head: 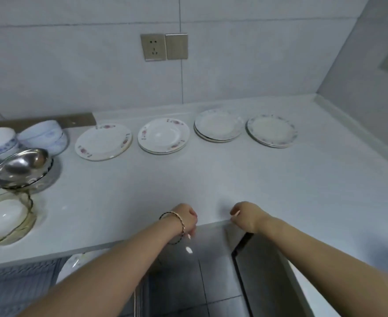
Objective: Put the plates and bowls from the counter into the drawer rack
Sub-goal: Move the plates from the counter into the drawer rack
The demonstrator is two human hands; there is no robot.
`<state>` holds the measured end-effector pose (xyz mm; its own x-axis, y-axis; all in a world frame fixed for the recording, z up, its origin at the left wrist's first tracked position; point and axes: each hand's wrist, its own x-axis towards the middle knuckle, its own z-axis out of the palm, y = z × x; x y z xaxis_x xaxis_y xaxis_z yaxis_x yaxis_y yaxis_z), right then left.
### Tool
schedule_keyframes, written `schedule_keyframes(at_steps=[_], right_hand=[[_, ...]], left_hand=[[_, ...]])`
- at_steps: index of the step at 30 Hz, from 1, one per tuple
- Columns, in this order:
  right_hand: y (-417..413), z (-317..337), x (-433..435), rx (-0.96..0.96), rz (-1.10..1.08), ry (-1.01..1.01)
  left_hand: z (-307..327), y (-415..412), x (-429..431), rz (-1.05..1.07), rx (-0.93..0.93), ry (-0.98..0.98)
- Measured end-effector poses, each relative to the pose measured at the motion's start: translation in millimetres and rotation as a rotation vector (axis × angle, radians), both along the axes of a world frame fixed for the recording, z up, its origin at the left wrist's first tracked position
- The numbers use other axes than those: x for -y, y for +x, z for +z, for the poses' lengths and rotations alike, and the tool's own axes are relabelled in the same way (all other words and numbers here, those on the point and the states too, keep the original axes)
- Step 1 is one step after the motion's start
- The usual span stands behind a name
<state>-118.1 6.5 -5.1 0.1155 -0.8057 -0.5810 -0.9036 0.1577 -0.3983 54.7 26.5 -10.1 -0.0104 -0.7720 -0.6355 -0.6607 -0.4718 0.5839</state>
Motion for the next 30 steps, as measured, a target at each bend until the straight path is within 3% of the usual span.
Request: schedule_keyframes(at_steps=[5,12,19,24,30], right_hand=[[-52,25,49,0.042,-0.057,-0.068],[-82,25,132,0.062,-0.089,-0.039],[-84,0,257,0.076,-0.216,-0.049],[-68,-28,352,0.093,-0.402,-0.052],[-51,-76,426,0.062,-0.594,0.02]], left_hand=[[27,-50,52,0.07,-0.057,-0.002],[26,-60,139,0.12,-0.026,-0.045],[11,-38,277,-0.03,0.227,-0.12],[-4,-27,393,-0.018,0.235,-0.132],[-47,-18,491,0.093,0.266,0.022]])
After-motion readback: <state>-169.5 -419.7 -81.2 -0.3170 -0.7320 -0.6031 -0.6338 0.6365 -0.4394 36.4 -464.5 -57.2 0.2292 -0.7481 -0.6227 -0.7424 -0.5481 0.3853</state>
